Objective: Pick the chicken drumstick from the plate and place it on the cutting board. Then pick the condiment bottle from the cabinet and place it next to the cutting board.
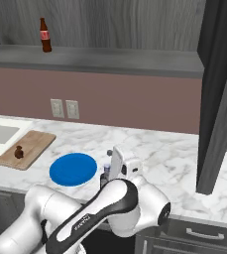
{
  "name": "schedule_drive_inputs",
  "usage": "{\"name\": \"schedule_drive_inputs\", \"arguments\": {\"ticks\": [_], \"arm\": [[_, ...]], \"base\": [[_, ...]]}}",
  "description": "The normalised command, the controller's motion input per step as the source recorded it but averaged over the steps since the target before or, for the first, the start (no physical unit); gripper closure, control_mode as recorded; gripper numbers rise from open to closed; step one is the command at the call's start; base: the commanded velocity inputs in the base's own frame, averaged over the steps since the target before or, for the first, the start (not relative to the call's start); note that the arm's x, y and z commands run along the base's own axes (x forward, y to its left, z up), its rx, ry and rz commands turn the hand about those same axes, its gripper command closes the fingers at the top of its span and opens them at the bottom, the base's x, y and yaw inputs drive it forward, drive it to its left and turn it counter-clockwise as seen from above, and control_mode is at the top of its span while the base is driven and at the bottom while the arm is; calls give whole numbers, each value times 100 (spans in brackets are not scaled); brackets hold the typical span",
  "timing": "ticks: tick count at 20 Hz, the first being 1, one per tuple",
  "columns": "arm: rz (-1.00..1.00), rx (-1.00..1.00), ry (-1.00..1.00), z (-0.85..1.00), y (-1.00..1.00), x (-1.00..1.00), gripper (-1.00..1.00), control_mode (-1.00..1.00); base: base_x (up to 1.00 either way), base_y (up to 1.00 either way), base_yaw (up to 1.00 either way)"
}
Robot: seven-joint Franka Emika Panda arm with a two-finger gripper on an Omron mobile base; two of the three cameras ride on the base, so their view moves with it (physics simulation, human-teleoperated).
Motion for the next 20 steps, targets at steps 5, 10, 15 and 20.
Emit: {"name": "schedule_drive_inputs", "arguments": {"ticks": [5,10,15,20], "arm": [[-13,-42,-37,4,0,-35,-100,-100],[-13,-37,-42,11,0,-44,-100,-100],[-14,-33,-42,26,0,-38,-100,-100],[-14,-30,-38,41,0,-16,-100,-100]], "base": [[0,0,0],[0,0,0],[0,0,0],[0,0,0]]}}
